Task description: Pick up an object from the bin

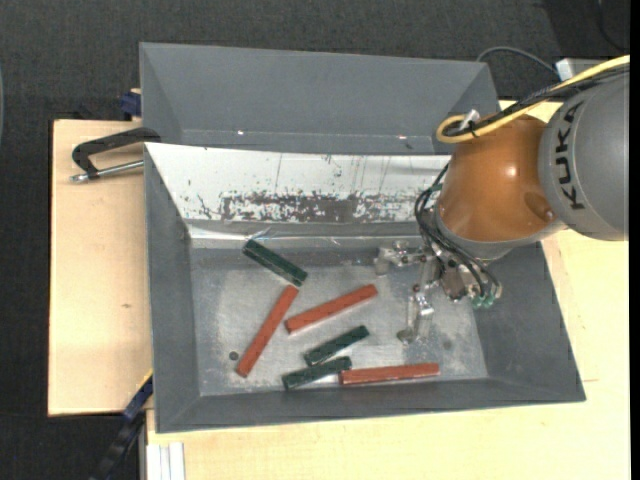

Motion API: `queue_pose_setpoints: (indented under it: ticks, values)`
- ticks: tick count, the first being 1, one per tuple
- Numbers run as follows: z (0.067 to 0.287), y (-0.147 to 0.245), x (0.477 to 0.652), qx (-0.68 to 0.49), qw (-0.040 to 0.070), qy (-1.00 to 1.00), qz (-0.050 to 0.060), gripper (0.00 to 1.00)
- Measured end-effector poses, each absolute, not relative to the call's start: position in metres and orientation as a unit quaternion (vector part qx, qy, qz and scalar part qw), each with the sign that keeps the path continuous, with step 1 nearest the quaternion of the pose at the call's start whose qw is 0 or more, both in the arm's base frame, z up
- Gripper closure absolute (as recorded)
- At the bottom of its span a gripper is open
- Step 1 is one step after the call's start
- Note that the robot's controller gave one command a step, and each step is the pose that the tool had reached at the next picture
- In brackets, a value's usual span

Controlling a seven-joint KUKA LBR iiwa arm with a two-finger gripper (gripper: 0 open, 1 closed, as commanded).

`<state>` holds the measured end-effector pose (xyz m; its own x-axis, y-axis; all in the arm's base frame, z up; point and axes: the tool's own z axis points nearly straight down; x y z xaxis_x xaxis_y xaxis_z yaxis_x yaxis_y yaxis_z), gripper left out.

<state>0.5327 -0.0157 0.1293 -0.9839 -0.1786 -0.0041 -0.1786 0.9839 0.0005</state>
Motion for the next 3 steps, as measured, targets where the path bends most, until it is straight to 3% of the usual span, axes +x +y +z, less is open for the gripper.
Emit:
queue_pose_setpoints:
  ticks: [1,2,3]
  values:
    - [0.109,0.002,0.527,-0.118,0.004,0.993,-0.001,0.0]
    - [0.086,0.03,0.56,-0.152,0.002,0.988,0.001,0.0]
    - [0.072,0.048,0.559,-0.308,0.001,0.951,0.0,1.0]
